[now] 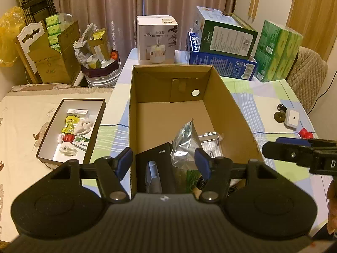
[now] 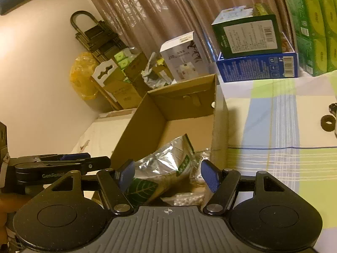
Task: Organize objects
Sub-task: 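Carry the foil bag and cotton-swab pack into the cardboard box and release both, then withdraw both open tools from the box toward the red toy and night light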
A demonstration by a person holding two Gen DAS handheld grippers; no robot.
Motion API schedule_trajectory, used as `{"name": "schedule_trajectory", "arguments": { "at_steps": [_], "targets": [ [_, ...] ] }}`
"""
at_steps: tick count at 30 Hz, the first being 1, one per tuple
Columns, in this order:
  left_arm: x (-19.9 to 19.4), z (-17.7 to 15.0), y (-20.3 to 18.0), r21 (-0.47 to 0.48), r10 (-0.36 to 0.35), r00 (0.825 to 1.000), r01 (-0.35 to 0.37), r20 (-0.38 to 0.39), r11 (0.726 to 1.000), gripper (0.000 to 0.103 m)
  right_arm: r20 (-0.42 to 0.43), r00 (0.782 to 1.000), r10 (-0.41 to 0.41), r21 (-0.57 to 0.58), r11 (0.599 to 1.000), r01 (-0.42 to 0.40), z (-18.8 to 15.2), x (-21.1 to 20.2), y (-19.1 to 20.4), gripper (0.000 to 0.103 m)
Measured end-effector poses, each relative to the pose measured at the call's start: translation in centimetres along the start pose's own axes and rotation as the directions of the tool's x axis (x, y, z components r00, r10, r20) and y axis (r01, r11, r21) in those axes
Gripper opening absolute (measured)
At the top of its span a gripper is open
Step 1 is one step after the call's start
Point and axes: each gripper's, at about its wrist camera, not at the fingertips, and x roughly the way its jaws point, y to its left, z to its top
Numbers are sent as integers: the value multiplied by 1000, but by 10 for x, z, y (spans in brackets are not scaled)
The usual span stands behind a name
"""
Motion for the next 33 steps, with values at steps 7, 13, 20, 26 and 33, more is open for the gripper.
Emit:
{"name": "schedule_trajectory", "arguments": {
  "at_steps": [7, 13, 20, 26, 33],
  "targets": [
    [0, -5, -3, -1, -6, 1000, 6, -6, 1000, 62, -11, 1000, -22, 10, 1000, 22, -4, -5, -5, 66],
    [-1, -6, -5, 0, -4, 1000, 4, -7, 1000, 63, -11, 1000, -21, 1, 1000, 21, -5, -9, -3, 66],
    [-12, -8, -9, 4, 1, 1000, -1, 4, 1000, 65, -5, 1000, -19, -12, 1000, 19, -6, -15, 1, 66],
    [-20, -7, -15, 10, 1, 1000, -1, 14, 1000, 69, 0, 1000, -25, -11, 1000, 25, -6, -23, 0, 66],
    [-33, -7, -26, 18, -10, 999, 9, 33, 1000, 75, 11, 999, -32, -5, 999, 32, -8, -36, -3, 66]
  ]
}}
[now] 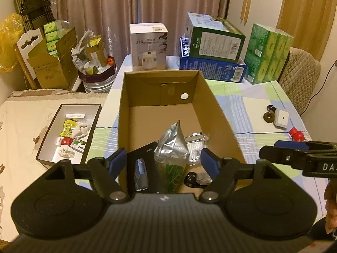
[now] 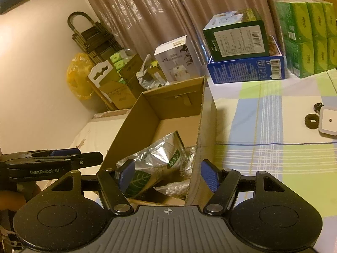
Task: Organize objects
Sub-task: 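Withdraw both open tools from the box toward the red toy and night light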
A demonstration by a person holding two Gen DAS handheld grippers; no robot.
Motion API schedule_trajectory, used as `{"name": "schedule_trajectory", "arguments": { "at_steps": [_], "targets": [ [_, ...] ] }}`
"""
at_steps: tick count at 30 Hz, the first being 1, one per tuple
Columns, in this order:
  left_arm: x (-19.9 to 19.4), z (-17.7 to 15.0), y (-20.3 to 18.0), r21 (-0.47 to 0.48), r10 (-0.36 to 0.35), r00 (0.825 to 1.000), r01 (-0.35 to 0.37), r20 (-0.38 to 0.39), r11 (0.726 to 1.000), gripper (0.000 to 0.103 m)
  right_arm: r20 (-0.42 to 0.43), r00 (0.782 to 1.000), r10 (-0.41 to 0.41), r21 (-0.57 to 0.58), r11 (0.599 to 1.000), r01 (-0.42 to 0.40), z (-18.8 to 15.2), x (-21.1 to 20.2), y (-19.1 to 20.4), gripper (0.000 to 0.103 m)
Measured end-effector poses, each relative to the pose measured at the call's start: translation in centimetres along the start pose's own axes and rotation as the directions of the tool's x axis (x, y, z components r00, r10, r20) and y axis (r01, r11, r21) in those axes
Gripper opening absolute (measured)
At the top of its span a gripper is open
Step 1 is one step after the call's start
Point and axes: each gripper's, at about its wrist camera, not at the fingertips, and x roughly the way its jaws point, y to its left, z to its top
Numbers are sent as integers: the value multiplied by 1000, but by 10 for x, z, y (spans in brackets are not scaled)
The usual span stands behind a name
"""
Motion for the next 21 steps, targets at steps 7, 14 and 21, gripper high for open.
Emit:
{"name": "schedule_trajectory", "arguments": {
  "at_steps": [7, 14, 21],
  "targets": [
    [-10, 1, -15, 13, -19, 1000, 19, 19, 1000, 81, 14, 1000, -12, 12, 1000, 11, -1, -15, -6, 66],
    [-20, 2, -34, 22, -43, 998, 42, 42, 999, 88, 30, 999, -27, 25, 999, 27, -4, -32, -16, 66],
    [-30, 0, -53, 22, -66, 996, 65, 65, 998, 97, 45, 998, -48, 44, 998, 46, -7, -53, -28, 66]
  ]
}}
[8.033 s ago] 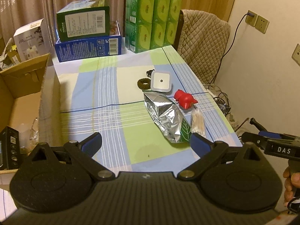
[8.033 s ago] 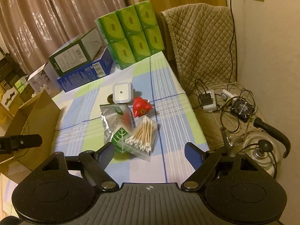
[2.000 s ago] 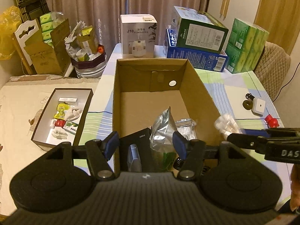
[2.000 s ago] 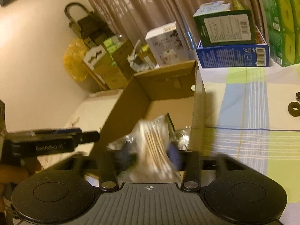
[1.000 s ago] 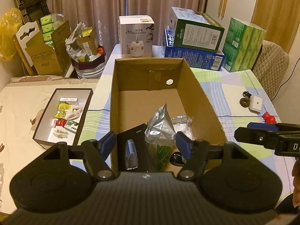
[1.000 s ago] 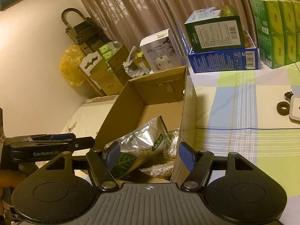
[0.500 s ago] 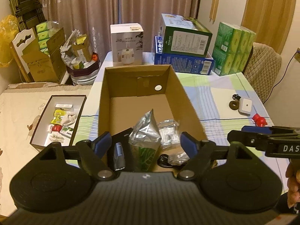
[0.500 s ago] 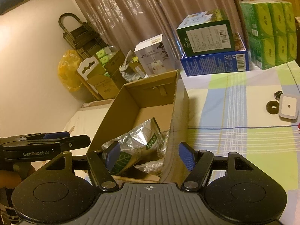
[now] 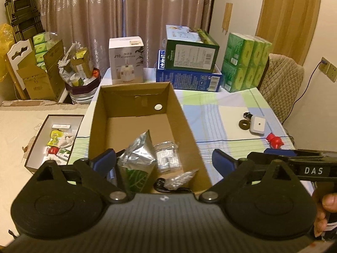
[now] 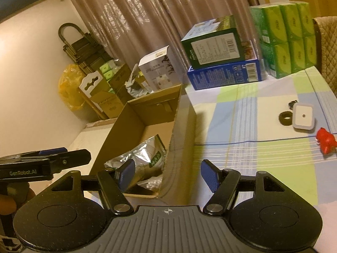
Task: Organize objects
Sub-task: 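Withdraw both open tools from the box toward the red toy and night light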
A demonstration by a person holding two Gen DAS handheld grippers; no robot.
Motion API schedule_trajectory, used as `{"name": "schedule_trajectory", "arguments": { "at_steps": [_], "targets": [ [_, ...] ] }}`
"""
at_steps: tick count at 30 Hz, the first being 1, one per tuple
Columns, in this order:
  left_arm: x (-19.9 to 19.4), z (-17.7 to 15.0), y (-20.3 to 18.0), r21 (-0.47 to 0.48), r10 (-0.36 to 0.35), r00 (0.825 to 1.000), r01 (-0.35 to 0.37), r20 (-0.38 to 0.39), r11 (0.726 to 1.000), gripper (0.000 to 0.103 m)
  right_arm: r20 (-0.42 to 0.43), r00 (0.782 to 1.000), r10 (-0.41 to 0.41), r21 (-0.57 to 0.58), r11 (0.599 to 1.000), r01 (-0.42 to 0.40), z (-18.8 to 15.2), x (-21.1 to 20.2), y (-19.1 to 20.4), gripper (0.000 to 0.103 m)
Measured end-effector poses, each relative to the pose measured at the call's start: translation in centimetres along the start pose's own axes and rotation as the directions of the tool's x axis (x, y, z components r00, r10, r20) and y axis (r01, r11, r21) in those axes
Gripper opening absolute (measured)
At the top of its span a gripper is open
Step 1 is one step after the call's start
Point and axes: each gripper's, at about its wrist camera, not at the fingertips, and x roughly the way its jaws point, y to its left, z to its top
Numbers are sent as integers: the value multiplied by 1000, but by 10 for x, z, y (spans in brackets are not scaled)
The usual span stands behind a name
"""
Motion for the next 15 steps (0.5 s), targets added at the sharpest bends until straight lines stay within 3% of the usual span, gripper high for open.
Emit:
{"name": "schedule_trajectory", "arguments": {
  "at_steps": [15],
  "targets": [
    [-9, -2, -53, 46, -41, 999, 40, 21, 998, 102, 72, 991, -112, 25, 994, 110, -4, -59, -45, 66]
  ]
}}
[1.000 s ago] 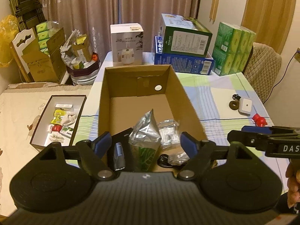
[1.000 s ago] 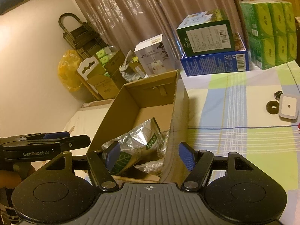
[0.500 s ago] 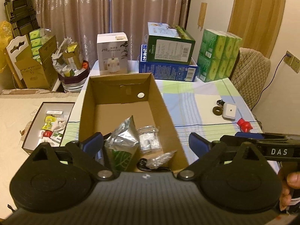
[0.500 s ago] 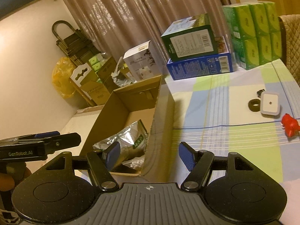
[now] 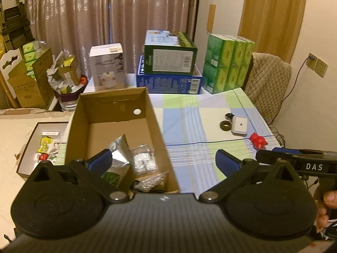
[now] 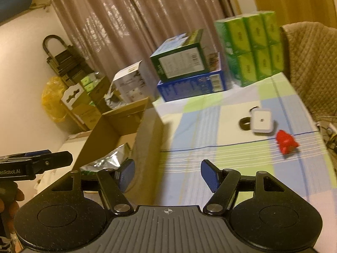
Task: Organize objects
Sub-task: 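Withdraw both open tools from the box toward the red toy and night light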
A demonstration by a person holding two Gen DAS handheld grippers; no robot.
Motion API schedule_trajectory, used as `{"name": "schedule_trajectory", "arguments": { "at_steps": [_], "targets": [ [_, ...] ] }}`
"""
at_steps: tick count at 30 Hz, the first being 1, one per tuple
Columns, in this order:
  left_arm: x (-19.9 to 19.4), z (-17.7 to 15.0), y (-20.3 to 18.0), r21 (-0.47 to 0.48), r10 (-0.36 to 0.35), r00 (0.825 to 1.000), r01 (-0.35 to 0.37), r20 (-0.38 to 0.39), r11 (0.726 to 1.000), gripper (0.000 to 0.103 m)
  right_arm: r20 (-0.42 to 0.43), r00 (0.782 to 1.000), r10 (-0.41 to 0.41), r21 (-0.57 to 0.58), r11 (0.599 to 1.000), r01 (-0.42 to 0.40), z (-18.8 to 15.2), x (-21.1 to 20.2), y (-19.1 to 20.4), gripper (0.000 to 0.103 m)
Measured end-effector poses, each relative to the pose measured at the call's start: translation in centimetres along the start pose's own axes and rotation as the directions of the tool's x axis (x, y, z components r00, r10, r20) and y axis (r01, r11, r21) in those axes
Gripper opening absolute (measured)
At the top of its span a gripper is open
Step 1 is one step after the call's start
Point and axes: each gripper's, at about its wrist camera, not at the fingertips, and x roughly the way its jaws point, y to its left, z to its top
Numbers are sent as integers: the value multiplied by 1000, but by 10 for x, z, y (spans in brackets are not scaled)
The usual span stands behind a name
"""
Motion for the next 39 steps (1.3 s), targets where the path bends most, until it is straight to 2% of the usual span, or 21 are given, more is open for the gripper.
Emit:
{"name": "schedule_trajectory", "arguments": {
  "at_steps": [15, 25, 33, 39],
  "targets": [
    [18, -12, -67, 23, -92, 996, 92, -21, 995, 102, 68, 989, -133, -20, 991, 135, -2, -53, -51, 66],
    [34, -21, -103, 47, -100, 995, 100, 8, 994, 102, 95, 960, -265, -22, 963, 268, -17, -73, -88, 66],
    [40, -22, -132, 101, -145, 988, 139, 56, 985, 102, 116, 936, -333, 15, 942, 334, -24, -96, -108, 66],
    [49, -25, -151, 142, -180, 982, 172, 48, 975, 102, 123, 922, -366, 31, 930, 365, -24, -102, -117, 66]
  ]
}}
